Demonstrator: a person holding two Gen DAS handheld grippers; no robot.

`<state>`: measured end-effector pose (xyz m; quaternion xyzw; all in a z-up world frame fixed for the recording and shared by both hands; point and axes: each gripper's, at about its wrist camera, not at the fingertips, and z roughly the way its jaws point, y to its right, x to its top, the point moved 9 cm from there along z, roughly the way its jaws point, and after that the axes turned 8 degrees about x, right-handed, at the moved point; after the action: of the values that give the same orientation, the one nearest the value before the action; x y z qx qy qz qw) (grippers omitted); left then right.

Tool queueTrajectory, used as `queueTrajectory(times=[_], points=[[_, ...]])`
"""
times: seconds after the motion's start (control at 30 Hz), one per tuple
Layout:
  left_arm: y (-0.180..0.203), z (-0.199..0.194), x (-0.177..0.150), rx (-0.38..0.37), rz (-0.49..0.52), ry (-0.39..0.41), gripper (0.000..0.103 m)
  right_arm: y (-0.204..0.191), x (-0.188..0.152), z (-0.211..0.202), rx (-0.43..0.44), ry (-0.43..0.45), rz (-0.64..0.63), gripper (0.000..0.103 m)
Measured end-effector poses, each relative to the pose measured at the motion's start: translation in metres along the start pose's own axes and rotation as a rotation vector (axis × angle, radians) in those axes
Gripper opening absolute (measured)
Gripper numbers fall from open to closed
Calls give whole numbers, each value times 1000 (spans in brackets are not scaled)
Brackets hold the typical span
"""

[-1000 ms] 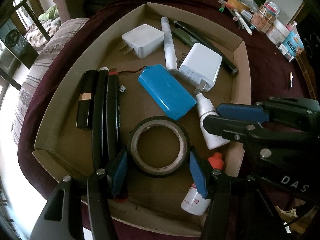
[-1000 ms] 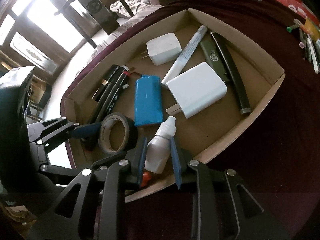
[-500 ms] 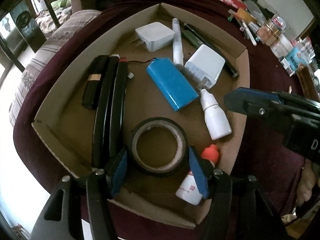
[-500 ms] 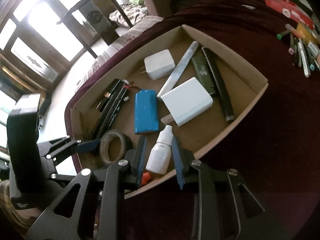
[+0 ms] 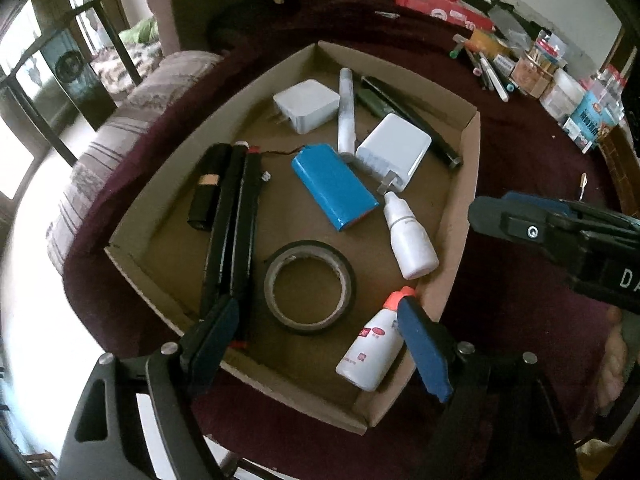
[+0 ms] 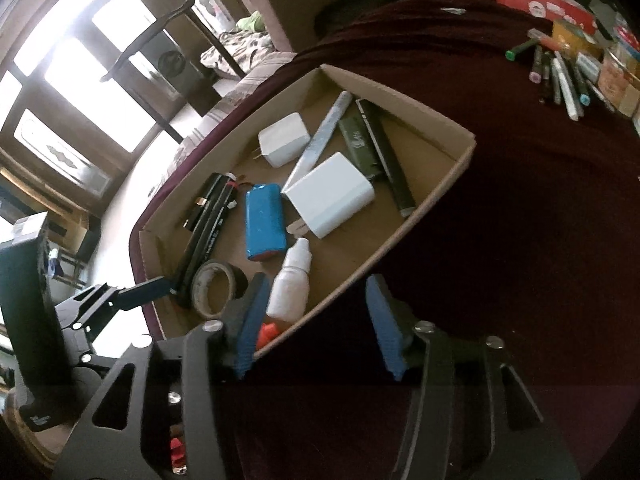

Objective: Organize rigid objects

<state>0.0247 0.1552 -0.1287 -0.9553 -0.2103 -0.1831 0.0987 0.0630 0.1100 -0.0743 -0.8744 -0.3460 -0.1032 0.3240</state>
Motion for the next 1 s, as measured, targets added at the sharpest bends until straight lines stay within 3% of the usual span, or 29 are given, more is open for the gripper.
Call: queueTrajectory(times=[0.23, 0.37, 0.77, 1.0], points=[[-2, -20, 12, 68, 15, 61, 82, 5, -3, -2, -4, -1, 9, 57], [-5, -26, 15, 64, -3, 74, 82, 3, -1, -5, 2, 6, -7, 69], [-23, -28, 20, 142, -46, 107, 82, 5, -1, -6, -10, 1, 2, 69], [-27, -12, 16, 122, -48, 49, 84, 4, -1, -5, -17, 2, 0, 69]])
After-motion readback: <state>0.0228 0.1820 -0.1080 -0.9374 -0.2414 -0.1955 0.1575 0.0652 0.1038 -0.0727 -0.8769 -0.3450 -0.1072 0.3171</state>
